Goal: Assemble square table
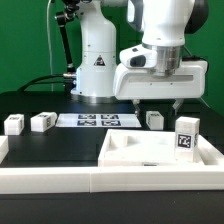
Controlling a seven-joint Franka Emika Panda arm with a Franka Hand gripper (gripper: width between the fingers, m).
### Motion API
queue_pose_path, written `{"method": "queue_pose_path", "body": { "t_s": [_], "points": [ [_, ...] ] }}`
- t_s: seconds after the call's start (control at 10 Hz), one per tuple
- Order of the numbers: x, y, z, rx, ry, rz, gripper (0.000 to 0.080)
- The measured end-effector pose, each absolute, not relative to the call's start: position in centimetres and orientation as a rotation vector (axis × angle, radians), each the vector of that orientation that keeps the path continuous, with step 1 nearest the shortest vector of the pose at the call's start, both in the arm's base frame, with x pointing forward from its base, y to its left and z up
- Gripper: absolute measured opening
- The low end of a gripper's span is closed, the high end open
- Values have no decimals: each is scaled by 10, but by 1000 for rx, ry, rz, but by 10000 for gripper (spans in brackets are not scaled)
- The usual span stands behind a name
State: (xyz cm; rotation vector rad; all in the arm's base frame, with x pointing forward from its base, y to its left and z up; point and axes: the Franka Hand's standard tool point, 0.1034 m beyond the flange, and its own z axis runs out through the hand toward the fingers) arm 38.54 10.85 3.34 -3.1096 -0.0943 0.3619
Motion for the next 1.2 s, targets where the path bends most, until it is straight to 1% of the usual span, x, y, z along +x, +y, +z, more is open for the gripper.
{"method": "queue_pose_path", "body": {
  "t_s": [0.2,0.6,1.0,1.2],
  "points": [
    [392,108,30,-3068,-196,528,649],
    [384,111,27,-2985,-175,926,649],
    [383,109,19,-2890,-160,1215,649],
    [379,109,16,-2810,-156,1402,649]
  ]
}}
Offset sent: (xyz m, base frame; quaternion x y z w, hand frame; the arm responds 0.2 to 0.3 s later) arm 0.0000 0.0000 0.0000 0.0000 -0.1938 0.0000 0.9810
